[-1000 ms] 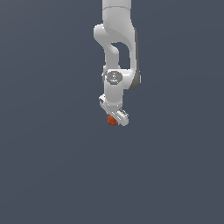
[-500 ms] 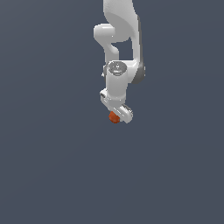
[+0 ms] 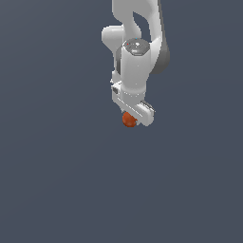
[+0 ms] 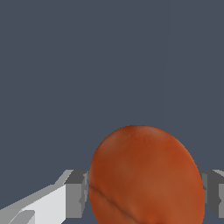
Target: Pick up the object and move it to a goal position.
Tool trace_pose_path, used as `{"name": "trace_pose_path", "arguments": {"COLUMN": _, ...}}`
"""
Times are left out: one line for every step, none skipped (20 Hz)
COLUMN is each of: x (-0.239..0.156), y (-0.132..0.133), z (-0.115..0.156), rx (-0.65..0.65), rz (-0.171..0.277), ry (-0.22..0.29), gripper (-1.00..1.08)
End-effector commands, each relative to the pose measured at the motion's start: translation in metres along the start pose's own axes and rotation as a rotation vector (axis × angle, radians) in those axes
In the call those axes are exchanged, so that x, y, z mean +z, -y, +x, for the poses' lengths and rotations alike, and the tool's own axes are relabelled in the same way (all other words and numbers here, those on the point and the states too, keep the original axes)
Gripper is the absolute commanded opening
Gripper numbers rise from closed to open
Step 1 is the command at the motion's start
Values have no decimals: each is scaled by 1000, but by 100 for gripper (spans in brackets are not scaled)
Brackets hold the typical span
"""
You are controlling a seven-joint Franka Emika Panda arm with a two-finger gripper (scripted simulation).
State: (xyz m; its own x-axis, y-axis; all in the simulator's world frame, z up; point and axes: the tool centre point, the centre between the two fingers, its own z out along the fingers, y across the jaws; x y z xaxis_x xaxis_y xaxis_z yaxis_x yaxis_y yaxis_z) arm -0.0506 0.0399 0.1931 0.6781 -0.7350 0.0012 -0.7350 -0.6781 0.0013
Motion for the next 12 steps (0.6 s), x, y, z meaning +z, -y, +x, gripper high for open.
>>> {"name": "trace_pose_path", "arguments": {"x": -26, "y": 9, "z": 1, "rx": 0, "rz": 1, "ry": -1, "gripper": -100}}
{"name": "trace_pose_path", "arguments": {"x": -36, "y": 13, "z": 1, "rx": 0, "rz": 1, "ry": -1, "gripper": -100}}
{"name": "trace_pose_path", "arguments": {"x": -45, "y": 16, "z": 1, "rx": 0, "rz": 1, "ry": -1, "gripper": -100}}
{"name": "trace_pose_path", "arguments": {"x": -55, "y": 20, "z": 2, "rx": 0, "rz": 1, "ry": -1, "gripper": -100}}
{"name": "trace_pose_path", "arguments": {"x": -65, "y": 24, "z": 2, "rx": 0, "rz": 1, "ry": -1, "gripper": -100}}
{"name": "trace_pose_path", "arguments": {"x": -74, "y": 27, "z": 2, "rx": 0, "rz": 1, "ry": -1, "gripper": -100}}
{"name": "trace_pose_path", "arguments": {"x": -84, "y": 31, "z": 3, "rx": 0, "rz": 1, "ry": -1, "gripper": -100}}
{"name": "trace_pose_path", "arguments": {"x": -93, "y": 35, "z": 3, "rx": 0, "rz": 1, "ry": 0, "gripper": -100}}
{"name": "trace_pose_path", "arguments": {"x": -102, "y": 38, "z": 4, "rx": 0, "rz": 1, "ry": 0, "gripper": -100}}
{"name": "trace_pose_path", "arguments": {"x": -110, "y": 41, "z": 4, "rx": 0, "rz": 1, "ry": 0, "gripper": -100}}
{"name": "trace_pose_path", "arguments": {"x": -117, "y": 44, "z": 5, "rx": 0, "rz": 1, "ry": 0, "gripper": -100}}
{"name": "trace_pose_path", "arguments": {"x": -124, "y": 47, "z": 5, "rx": 0, "rz": 1, "ry": 0, "gripper": -100}}
